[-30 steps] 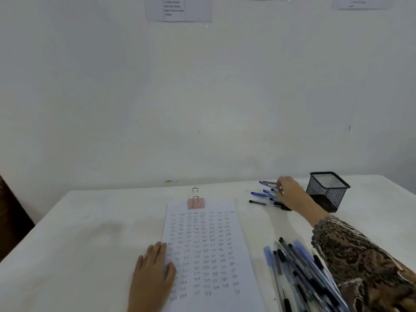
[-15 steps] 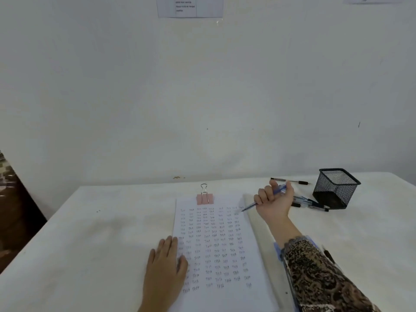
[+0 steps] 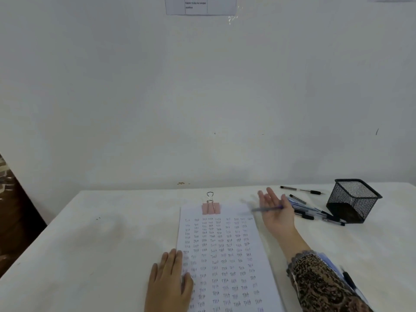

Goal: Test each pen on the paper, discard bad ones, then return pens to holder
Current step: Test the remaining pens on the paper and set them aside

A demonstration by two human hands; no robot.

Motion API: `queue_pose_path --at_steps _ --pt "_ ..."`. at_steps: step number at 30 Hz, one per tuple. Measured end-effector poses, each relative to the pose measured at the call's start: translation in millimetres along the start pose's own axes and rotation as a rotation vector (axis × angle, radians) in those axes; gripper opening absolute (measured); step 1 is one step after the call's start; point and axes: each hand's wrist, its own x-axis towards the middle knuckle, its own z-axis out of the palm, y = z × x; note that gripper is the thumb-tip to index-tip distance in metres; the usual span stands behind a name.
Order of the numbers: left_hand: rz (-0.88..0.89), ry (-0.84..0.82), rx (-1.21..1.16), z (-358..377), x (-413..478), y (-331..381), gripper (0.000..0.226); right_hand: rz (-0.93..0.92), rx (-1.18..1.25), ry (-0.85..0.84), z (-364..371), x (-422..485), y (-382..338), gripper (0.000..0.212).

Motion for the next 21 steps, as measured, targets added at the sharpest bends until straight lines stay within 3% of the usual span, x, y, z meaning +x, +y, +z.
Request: queue_pose_path --at_steps 3,4,8,14,18,21 --pt "0.035 0.013 0.031 5 2 -2 0.055 0.021 -0.248 0.046 -6 8 3 0.067" --pt "0.032 0.019 0.028 5 2 -2 0.055 0.006 -0.276 0.061 -8 9 5 0.064" --pt "0.015 0.057 0.008 5 2 -2 0.054 -0.023 -0.180 0.062 -9 7 3 0.021" --pt "-0.014 0.128 -0.028 4 -1 1 0.054 -0.051 -0.421 -0.097 -12 8 6 0.019" --pt "-0.021 0.192 -0.028 8 -1 0 0.054 -0.241 -0.816 -0.124 -11 6 11 0.027" --pt "-0.018 0.228 -0.018 12 0 -1 0.054 -0.284 -0.861 -0.091 -14 7 20 0.050"
